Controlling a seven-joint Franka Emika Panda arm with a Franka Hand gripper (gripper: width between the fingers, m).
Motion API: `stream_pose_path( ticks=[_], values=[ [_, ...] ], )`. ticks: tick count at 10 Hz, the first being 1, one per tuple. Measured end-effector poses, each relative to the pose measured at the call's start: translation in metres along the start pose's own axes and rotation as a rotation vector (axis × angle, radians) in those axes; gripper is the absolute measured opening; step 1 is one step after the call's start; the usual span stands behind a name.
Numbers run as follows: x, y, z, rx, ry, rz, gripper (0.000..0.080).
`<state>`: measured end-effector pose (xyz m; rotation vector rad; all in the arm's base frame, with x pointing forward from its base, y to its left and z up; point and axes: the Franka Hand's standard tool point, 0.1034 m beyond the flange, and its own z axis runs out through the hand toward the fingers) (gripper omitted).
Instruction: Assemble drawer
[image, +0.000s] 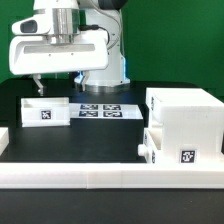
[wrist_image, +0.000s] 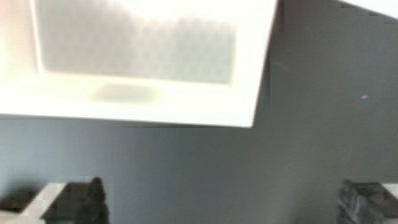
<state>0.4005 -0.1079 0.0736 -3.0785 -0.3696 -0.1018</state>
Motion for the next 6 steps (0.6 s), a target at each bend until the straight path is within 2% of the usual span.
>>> stream_pose_path(
  ticks=[6],
  values=[
    [-0.0024, -0.0009, 0.0026, -0.003, 0.004, 0.002, 0.0649]
  ],
)
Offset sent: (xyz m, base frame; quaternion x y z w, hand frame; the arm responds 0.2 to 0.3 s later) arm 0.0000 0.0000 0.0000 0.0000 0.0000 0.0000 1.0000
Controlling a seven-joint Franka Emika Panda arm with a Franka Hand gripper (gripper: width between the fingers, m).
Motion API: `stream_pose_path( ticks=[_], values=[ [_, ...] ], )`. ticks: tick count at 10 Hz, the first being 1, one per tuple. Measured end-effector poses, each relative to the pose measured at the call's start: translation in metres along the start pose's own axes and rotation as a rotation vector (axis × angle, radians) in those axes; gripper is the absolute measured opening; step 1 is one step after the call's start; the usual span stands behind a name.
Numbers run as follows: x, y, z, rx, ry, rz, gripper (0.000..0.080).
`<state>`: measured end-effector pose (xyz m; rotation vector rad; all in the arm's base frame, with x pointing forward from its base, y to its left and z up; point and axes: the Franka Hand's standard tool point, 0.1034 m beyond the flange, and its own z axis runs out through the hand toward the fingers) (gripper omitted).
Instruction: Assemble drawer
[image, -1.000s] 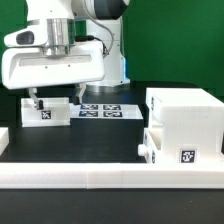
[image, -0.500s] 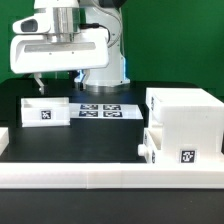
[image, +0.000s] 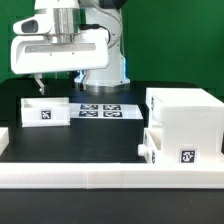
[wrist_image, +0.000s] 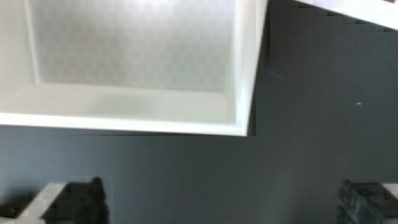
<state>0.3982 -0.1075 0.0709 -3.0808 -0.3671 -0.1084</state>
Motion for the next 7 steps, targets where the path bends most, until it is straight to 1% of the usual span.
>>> stream_pose_path(
  ticks=[1, 2, 3, 4, 5, 7],
  values=[
    [-0.010, -0.003, 0.007, -0.008, 0.006, 0.006, 0.0649],
    [-0.029, -0.006, 0.019, -0.018, 0.010, 0.004, 0.0649],
    [-0.038, -0.009, 0.027, -0.016, 0.005, 0.001, 0.0649],
    [-0.040, -0.009, 0.035, -0.021, 0.012, -0.009, 0.0649],
    [-0.043, -0.012, 0.043, -0.019, 0.013, -0.007, 0.0649],
    [-0.050, -0.012, 0.056, -0.020, 0.017, 0.002, 0.0649]
  ],
)
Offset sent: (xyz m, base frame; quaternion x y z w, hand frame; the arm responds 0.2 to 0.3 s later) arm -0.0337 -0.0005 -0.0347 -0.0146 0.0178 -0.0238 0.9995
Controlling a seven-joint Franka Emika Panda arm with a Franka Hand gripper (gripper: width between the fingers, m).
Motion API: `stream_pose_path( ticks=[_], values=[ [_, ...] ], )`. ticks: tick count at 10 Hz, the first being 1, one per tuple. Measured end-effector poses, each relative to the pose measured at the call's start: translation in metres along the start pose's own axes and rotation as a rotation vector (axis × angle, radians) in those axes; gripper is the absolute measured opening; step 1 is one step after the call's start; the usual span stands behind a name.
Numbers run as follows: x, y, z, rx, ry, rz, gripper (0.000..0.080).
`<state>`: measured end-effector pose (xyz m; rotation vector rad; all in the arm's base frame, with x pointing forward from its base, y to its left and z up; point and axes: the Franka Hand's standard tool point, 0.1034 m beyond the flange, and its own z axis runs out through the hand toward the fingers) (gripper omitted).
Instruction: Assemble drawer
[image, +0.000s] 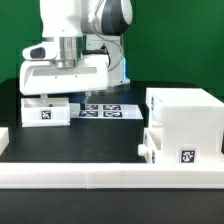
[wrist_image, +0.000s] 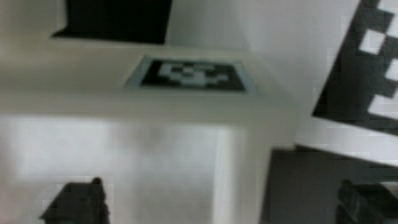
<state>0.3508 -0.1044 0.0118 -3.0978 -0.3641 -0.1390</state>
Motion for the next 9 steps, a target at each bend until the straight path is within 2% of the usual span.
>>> stream_pose_path(
  ticks=[3, 4, 5, 6, 7, 9],
  values=[
    [-0.0023, -0.0001, 0.0068, -0.005, 0.008, 0.005, 0.0649],
    [-0.0022, 0.0001, 0.0068, -0.005, 0.008, 0.006, 0.0563],
    [-0.0018, 0.0001, 0.0067, -0.005, 0.008, 0.006, 0.0563],
    [-0.0020, 0.0007, 0.0067, -0.006, 0.009, 0.006, 0.0414],
    [-0.0016, 0.0020, 0.0065, -0.007, 0.010, 0.008, 0.0414],
    [0.0008, 0.0043, 0.0061, -0.009, 0.014, 0.010, 0.0069]
  ],
)
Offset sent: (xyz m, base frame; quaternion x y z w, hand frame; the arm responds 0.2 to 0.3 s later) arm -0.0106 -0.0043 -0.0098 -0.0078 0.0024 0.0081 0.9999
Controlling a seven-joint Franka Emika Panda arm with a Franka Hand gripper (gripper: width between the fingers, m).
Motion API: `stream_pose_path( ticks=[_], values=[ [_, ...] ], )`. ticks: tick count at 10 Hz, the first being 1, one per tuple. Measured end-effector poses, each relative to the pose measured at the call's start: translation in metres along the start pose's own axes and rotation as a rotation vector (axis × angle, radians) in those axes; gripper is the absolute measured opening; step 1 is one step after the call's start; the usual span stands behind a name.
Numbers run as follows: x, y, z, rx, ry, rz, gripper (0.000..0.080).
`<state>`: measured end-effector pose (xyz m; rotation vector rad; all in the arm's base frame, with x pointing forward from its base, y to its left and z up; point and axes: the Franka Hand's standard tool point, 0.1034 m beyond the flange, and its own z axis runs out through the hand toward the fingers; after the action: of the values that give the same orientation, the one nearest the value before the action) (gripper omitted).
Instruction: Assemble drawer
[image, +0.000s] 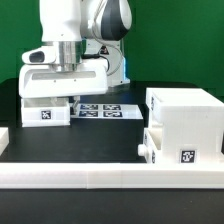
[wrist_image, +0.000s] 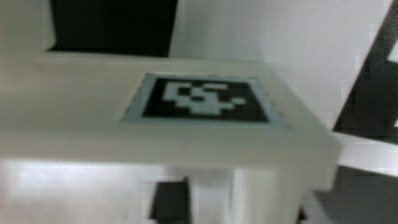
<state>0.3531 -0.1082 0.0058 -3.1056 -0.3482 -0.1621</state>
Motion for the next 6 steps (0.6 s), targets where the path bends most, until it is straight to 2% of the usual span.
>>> stream_pose_path(
  ticks=[1, 3, 6],
  values=[
    [0.001, 0.000, 0.000, 0.000, 0.001, 0.000, 0.0037],
    [0.003, 0.001, 0.000, -0.001, 0.003, -0.001, 0.0037],
    [0.021, -0.002, -0.012, 0.007, 0.002, -0.031, 0.0037]
  ],
)
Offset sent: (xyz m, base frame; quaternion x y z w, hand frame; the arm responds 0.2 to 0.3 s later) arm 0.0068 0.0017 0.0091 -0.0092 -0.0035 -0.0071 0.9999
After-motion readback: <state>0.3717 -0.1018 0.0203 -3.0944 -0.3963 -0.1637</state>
